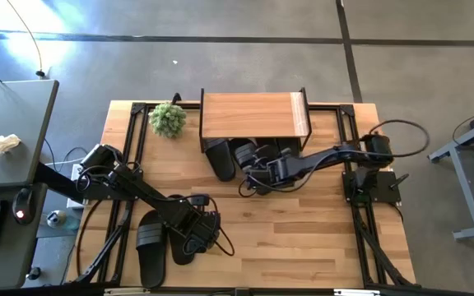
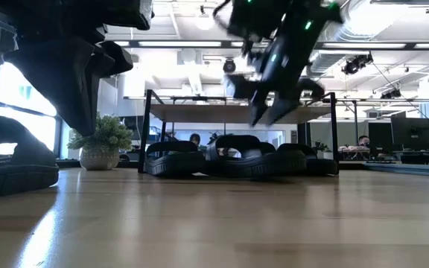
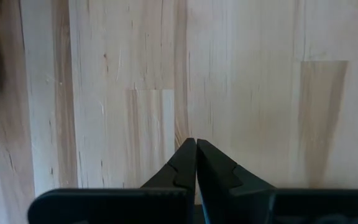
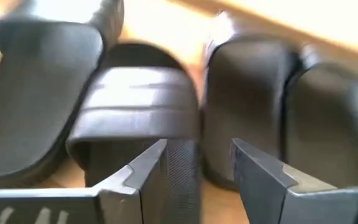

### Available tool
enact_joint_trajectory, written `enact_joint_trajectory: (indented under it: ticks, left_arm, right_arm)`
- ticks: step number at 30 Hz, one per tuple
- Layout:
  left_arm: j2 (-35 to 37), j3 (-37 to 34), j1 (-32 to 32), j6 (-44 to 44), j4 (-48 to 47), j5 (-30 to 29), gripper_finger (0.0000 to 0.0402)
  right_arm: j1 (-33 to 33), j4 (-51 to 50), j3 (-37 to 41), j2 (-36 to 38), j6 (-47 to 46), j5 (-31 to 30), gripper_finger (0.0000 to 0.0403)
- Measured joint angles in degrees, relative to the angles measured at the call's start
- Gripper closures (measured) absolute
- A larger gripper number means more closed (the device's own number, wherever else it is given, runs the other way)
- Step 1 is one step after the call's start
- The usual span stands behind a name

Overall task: Pick and place slides into the shelf
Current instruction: Adjust the black slippers under the shelf

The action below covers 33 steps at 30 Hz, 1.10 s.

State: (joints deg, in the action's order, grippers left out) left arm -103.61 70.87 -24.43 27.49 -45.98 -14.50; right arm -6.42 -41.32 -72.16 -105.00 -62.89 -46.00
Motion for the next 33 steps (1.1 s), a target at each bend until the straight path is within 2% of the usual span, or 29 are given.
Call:
enact_joint_trajectory:
  ticks: [3,6,9,14,18,21,25,27,29,33]
  left_arm:
    - [0.0,0.0,0.0,0.0,0.1,0.1,0.0399]
    - [0.0,0.0,0.0,0.0,0.5,0.3,0.0399]
    - [0.0,0.0,0.0,0.0,2.0,1.3,0.0399]
    - [0.0,0.0,-0.1,0.0,3.4,2.1,0.0399]
    - [0.0,0.0,-0.1,0.0,3.4,2.3,0.0399]
    - [0.0,0.0,-0.1,0.0,3.5,2.8,0.0399]
    - [0.0,0.0,-0.1,0.0,3.9,3.6,0.0399]
    - [0.0,0.0,-0.1,-0.1,4.1,4.0,0.0399]
    - [0.0,0.0,-0.1,-0.1,4.3,4.6,0.0399]
    - [0.0,0.0,-0.1,-0.1,4.5,4.6,0.0399]
  right_arm:
    - [-2.0,-4.7,0.0,4.4,1.4,-2.5,0.0238]
    - [-3.8,-10.6,0.0,8.9,4.1,-1.0,0.0249]
    - [-5.3,-16.2,0.0,13.4,4.6,3.8,0.0287]
    - [-8.1,-21.2,0.0,19.7,5.7,9.5,0.0384]
    - [-9.9,-22.8,0.0,23.0,6.5,11.8,0.0391]
    - [-10.5,-17.1,4.1,26.2,8.7,16.4,0.0400]
    - [-11.8,9.3,18.3,31.7,15.2,30.5,0.0402]
    - [-12.4,20.6,25.2,33.6,14.3,35.0,0.0402]
    - [-12.3,22.4,30.2,35.0,8.3,33.9,0.0403]
    - [-12.1,21.6,36.7,35.3,-1.2,27.1,0.0403]
